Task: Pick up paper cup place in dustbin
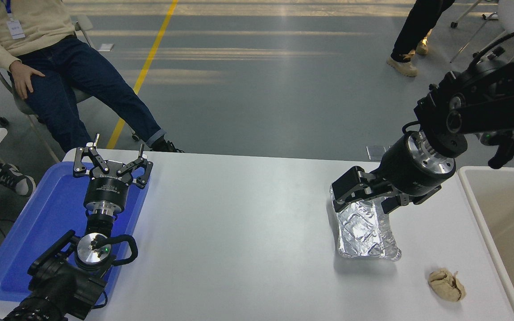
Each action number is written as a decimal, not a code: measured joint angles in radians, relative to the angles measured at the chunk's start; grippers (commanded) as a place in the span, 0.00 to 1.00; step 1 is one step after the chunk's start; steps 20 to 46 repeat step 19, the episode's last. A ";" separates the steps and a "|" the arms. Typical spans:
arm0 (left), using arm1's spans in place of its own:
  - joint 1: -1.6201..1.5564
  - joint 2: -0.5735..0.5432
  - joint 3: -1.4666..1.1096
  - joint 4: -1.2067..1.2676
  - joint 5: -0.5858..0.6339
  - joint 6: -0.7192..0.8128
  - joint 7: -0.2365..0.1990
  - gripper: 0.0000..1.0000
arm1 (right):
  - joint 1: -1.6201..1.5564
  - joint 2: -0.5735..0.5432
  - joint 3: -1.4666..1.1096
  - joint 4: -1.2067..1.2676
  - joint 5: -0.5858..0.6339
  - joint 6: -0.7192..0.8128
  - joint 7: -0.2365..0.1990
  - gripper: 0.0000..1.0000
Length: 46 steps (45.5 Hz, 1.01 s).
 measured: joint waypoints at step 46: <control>0.000 0.000 0.000 0.000 0.000 0.000 0.002 1.00 | 0.003 -0.007 -0.014 -0.001 -0.059 0.013 -0.001 1.00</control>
